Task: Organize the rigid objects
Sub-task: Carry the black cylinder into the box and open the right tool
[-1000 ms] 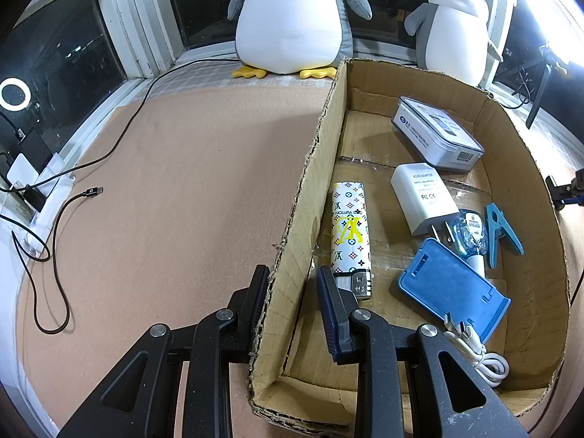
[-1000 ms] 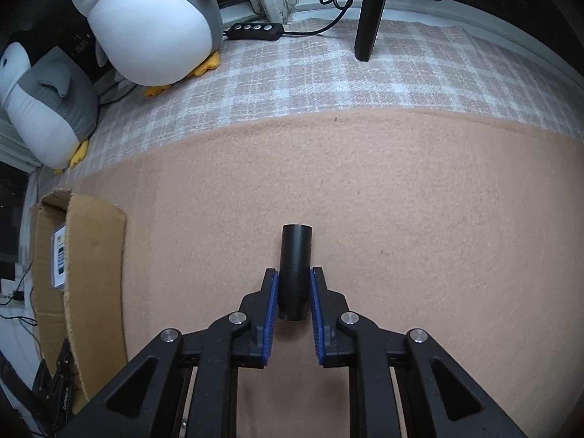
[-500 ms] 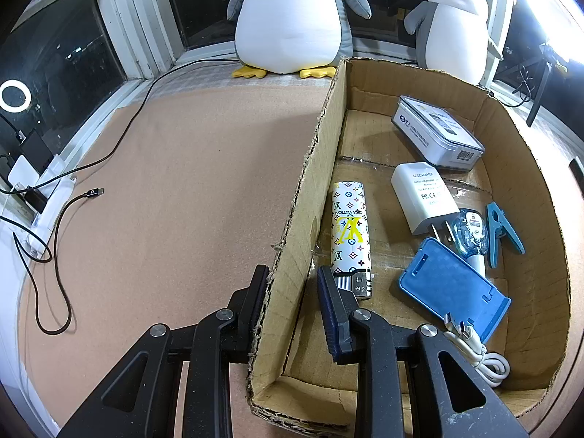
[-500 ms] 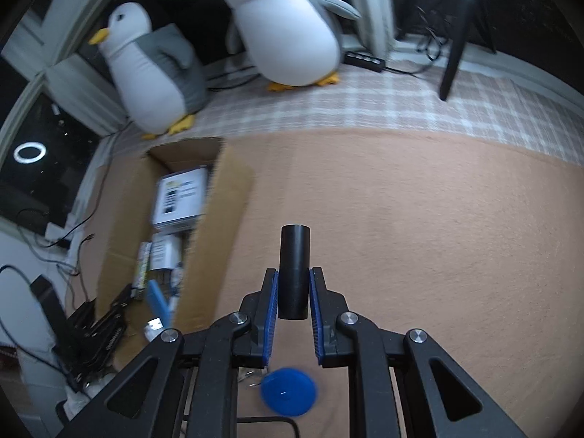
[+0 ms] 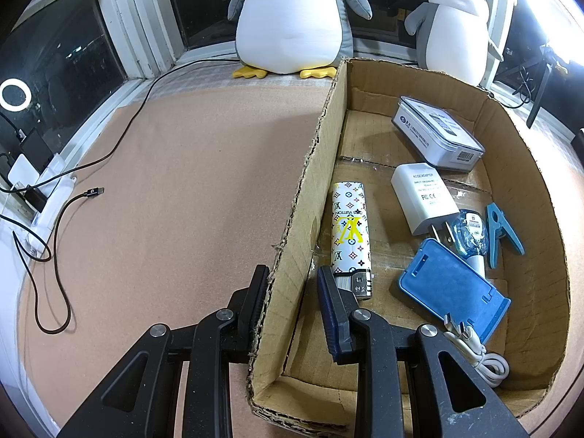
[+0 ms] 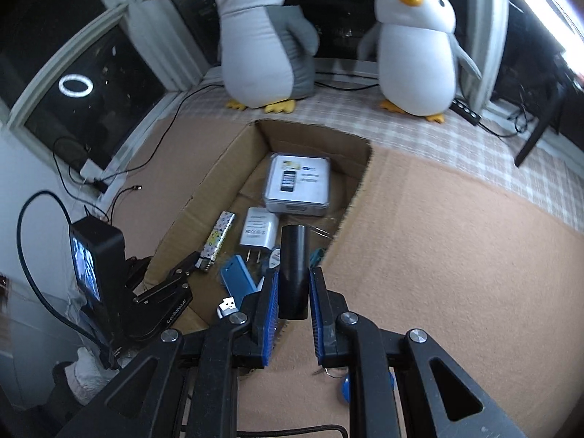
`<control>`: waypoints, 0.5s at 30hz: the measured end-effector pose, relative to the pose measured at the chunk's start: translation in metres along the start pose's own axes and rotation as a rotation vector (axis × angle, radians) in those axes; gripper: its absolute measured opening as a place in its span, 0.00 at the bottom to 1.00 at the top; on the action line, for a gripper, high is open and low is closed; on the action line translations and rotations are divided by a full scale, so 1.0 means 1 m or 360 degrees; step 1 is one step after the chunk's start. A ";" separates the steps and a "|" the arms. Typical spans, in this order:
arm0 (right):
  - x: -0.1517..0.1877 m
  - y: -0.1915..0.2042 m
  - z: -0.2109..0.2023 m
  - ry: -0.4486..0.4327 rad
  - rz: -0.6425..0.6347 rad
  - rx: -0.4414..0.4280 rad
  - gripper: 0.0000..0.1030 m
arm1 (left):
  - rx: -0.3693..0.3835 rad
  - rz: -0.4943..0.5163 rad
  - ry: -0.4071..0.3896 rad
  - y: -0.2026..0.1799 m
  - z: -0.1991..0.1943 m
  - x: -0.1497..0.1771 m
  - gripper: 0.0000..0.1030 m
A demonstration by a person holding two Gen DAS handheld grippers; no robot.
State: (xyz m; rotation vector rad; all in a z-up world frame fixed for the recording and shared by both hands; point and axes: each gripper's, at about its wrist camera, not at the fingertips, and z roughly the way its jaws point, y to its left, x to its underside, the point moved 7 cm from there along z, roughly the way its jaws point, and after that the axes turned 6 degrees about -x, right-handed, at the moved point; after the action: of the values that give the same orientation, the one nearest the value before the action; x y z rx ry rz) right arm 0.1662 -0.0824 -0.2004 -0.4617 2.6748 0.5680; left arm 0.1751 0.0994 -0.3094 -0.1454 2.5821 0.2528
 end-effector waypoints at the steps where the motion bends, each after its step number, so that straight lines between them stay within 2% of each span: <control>1: 0.000 0.003 0.003 0.0009 -0.0013 0.0001 0.15 | 0.0000 0.0000 0.0000 0.000 0.000 0.000 0.28; 15: 0.020 0.027 0.042 0.0146 -0.0132 0.0017 0.15 | 0.0001 -0.0002 0.0000 0.000 0.000 0.000 0.28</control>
State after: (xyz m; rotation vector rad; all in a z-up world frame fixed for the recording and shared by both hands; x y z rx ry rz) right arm 0.1505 -0.0453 -0.2359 -0.6066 2.7289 0.5200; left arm 0.1749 0.0992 -0.3095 -0.1465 2.5823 0.2515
